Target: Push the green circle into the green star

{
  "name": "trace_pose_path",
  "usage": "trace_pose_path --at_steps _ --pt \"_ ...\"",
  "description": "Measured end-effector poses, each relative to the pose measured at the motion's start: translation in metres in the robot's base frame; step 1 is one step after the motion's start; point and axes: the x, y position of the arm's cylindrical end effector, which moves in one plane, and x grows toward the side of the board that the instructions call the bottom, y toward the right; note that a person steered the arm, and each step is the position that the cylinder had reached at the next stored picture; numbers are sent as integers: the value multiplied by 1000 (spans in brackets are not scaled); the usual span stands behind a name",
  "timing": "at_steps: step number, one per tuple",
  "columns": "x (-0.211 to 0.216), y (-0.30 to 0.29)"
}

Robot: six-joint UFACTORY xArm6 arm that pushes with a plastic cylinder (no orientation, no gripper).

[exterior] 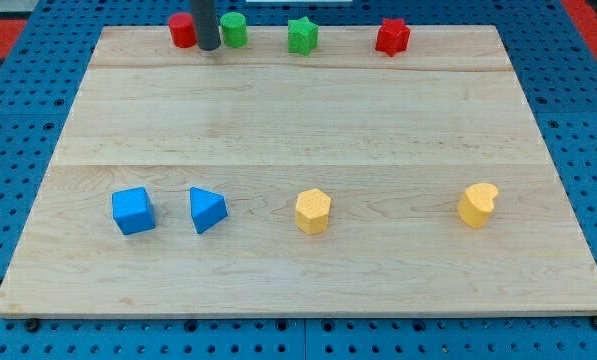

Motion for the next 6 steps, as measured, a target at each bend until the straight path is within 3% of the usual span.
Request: trace_pose_path --at_steps 1,3,4,6 --pt "-22 -3" --pt "-27 12" --pt "-28 59" --pt "4 100"
